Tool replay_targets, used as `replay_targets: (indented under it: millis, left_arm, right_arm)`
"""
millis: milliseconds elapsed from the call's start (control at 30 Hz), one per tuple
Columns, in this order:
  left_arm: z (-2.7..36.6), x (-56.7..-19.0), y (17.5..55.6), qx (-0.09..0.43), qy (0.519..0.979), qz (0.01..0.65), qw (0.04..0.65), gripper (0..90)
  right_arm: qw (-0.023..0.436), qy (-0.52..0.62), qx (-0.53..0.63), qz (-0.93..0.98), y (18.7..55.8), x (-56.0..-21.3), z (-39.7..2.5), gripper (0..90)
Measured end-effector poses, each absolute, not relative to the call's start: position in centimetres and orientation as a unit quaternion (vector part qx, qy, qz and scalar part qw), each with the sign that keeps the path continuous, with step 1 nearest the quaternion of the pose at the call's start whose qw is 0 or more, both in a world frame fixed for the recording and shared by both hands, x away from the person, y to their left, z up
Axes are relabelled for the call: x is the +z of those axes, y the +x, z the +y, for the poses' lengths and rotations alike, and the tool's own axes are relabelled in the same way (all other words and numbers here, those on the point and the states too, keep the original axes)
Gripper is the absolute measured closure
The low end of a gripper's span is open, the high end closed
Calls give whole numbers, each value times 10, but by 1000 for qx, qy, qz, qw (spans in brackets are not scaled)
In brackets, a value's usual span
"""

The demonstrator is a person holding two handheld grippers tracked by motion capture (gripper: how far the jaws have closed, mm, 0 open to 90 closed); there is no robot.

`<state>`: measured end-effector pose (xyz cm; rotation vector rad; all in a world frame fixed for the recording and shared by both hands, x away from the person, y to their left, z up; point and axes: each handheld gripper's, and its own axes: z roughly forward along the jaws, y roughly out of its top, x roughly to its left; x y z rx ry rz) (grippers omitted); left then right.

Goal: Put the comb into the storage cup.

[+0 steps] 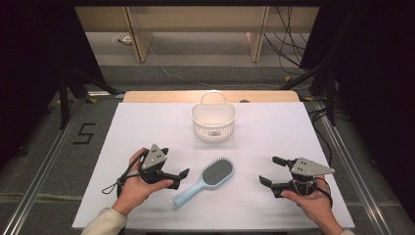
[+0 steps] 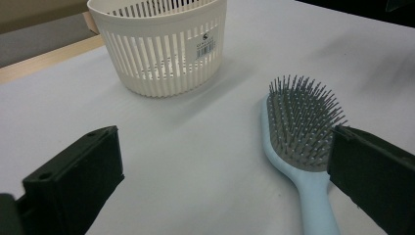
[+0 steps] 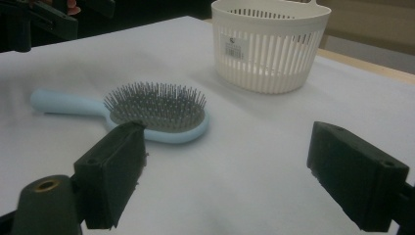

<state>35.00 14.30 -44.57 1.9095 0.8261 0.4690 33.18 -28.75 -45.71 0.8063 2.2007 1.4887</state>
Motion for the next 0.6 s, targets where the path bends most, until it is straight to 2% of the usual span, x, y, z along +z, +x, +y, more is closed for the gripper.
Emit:
replay_targets:
  millis: [400, 600]
  left_arm:
    - [114, -443, 353, 147, 841, 314, 415, 0]
    - [94, -447, 354, 109, 892, 277, 341, 8]
  right_arm:
    - [181, 292, 527, 777, 331, -458, -289, 156]
    - [181, 293, 526, 778, 332, -458, -289, 156]
